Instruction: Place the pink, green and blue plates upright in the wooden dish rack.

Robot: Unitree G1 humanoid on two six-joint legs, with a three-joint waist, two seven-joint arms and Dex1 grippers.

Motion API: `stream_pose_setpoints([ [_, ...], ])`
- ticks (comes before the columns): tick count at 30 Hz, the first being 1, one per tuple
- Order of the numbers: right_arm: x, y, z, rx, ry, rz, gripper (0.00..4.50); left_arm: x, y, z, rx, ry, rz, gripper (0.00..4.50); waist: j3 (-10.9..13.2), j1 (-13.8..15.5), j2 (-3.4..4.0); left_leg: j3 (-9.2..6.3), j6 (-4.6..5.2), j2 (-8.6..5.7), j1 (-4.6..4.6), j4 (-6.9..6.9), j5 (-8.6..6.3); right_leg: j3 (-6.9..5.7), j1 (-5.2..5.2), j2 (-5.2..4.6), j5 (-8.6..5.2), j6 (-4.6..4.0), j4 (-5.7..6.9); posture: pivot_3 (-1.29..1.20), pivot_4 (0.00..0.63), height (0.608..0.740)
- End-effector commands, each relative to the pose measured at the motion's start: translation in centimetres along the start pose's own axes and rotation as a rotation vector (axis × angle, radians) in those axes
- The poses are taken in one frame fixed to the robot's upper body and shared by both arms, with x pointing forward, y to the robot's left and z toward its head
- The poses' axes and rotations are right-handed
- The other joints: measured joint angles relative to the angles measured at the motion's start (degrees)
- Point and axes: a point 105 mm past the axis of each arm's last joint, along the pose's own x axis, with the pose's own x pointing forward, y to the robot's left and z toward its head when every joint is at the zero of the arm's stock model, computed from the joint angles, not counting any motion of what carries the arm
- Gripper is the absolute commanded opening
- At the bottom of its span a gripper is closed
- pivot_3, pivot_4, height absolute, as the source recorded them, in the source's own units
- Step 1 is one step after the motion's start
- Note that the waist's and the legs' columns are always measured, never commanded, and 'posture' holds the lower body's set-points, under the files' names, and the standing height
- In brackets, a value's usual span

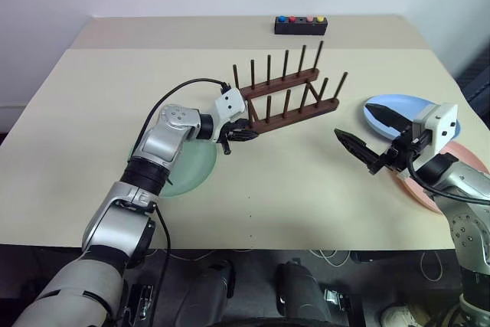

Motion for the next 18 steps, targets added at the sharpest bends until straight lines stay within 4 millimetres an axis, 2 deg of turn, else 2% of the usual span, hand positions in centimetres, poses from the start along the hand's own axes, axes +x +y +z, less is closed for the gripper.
stream_pose_setpoints([
  [1, -0.2, -0.4, 1.5, -0.05, -0.041, -0.006, 4.5, -1.2, 0.6, 1.5, 0.07, -0.063, -0.069, 0.75, 0.0, 0.12, 0.0, 0.0, 0.0, 0.0, 0.0, -0.01, 0.0, 0.0, -0.01, 0.0, 0.0, 0.0, 0.0, 0.0, 0.15, 0.74],
  [4, -0.3, -0.4, 1.5, -0.05, -0.041, -0.005, 4.5, -1.4, 0.5, 0.6, 0.088, -0.038, -0.126, 0.75, 0.0, -0.11, 0.0, 0.02, 0.06, 0.01, 0.01, -0.01, -0.03, 0.0, -0.02, 0.01, 0.0, 0.0, 0.02, 0.0, 0.15, 0.74],
  [10, -0.6, -0.5, 1.9, -0.041, -0.052, -0.005, 4.5, -0.5, 0.6, 0.2, 0.132, -0.02, -0.187, 0.75, 0.0, -0.34, -0.01, 0.02, 0.17, 0.0, -0.01, 0.02, -0.09, -0.01, -0.02, 0.01, 0.01, 0.02, 0.03, 0.0, 0.15, 0.74],
  [18, -1.8, 0.7, 1.2, -0.015, 0.007, 0.066, 4.5, 0.3, -0.4, -0.8, 0.16, 0.019, -0.271, 0.75, 0.0, -0.98, -0.01, 0.08, 0.19, 0.01, 0.0, 0.04, -0.1, 0.0, -0.02, 0.01, 0.03, 0.05, 0.07, 0.0, 0.15, 0.74],
])
